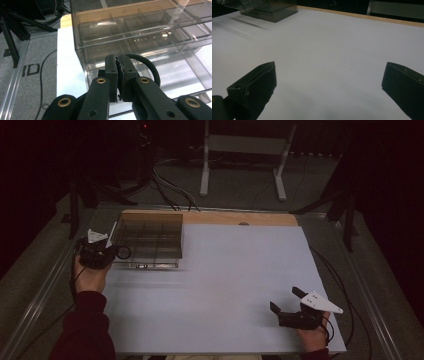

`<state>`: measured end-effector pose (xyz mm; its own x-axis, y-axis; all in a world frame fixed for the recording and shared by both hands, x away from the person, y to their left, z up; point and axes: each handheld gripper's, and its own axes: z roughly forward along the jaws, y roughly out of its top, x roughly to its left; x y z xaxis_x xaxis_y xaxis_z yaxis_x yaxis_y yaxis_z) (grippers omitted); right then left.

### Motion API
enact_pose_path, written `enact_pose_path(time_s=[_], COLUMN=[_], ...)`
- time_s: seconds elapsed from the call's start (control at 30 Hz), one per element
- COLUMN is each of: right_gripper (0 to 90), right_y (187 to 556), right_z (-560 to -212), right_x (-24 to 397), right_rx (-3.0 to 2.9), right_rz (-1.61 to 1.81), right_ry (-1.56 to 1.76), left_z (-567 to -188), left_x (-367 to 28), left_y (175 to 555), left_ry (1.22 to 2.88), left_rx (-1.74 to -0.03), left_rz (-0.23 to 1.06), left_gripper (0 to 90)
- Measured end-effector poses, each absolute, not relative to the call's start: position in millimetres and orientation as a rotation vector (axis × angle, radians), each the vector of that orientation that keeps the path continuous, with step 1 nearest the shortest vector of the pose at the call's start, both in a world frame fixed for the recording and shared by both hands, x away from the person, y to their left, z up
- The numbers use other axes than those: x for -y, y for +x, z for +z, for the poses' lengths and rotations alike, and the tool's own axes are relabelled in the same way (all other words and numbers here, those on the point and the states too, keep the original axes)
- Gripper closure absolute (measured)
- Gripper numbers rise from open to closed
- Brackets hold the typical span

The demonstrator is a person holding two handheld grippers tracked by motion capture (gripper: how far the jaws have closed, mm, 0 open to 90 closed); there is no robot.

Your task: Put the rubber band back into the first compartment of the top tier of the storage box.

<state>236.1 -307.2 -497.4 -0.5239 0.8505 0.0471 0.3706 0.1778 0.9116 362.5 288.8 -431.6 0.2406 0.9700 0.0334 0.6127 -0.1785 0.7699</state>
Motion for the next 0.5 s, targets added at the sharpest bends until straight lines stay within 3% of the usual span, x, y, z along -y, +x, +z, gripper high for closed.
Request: enact_pose_path(time_s=[0.5], right_gripper=[0.0], right_y=[236.2], right_z=[-497.8], right_x=[305.9], right_rx=[-1.985], right_rz=[1.319], right_ry=[1.142], left_z=[-441.3], left_x=[-289.9], left_y=[366.8], left_ry=[1.895], left_rx=[-1.483], left_rz=[0.712], left_gripper=[87.7])
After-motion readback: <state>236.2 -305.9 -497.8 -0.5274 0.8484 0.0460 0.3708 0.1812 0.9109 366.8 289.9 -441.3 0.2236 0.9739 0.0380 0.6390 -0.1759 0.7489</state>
